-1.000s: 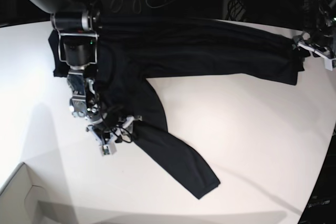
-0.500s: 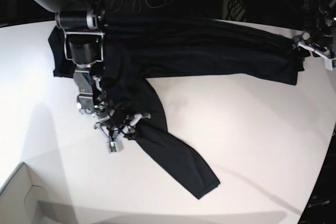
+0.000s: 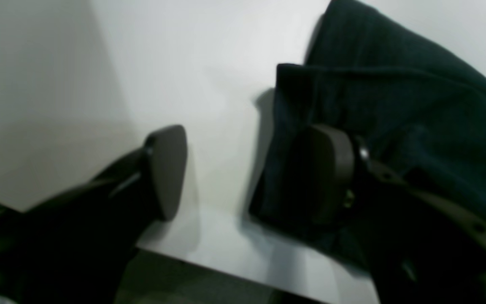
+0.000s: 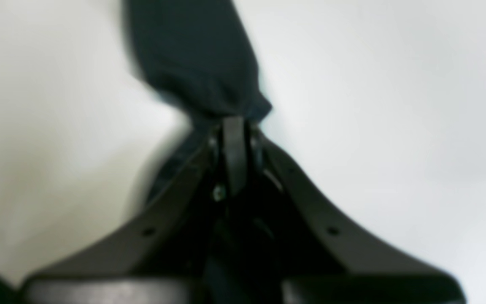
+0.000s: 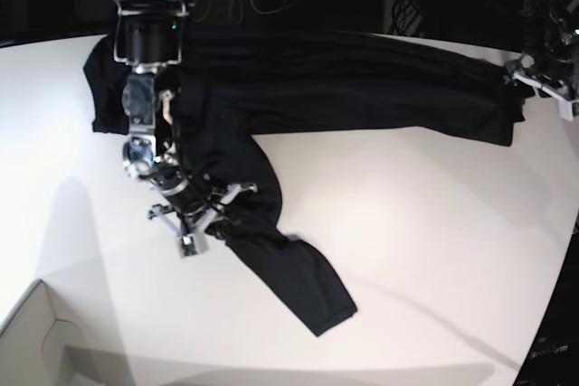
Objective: Layout the t-shirt on the table in an organized manner, then fold the t-shirt properly
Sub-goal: 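Grasp the sleeve cuff with the right gripper and lift it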
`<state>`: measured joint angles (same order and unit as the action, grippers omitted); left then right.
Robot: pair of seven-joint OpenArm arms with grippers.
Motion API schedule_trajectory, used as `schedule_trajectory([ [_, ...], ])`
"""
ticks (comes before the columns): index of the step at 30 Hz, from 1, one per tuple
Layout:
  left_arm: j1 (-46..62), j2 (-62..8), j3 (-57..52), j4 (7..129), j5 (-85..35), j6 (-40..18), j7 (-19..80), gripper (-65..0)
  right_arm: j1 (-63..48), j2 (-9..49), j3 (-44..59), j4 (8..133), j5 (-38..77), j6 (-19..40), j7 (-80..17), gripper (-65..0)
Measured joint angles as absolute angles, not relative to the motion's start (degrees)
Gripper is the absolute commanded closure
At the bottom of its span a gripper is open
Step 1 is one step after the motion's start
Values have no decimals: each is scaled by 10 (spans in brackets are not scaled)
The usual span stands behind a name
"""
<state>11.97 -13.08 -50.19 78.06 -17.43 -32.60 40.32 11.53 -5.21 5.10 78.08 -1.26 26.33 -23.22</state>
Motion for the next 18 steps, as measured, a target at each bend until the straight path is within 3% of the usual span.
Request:
schedule_trajectory([
  [8,120,-133,-502,781,-175,-326,403,-420,-54,-86,-91,1004,-13,266,-280,0],
  [18,121,-133,-502,781,-176,-326,403,-420,-140,-84,-208,1035,-11,269,-270,0],
])
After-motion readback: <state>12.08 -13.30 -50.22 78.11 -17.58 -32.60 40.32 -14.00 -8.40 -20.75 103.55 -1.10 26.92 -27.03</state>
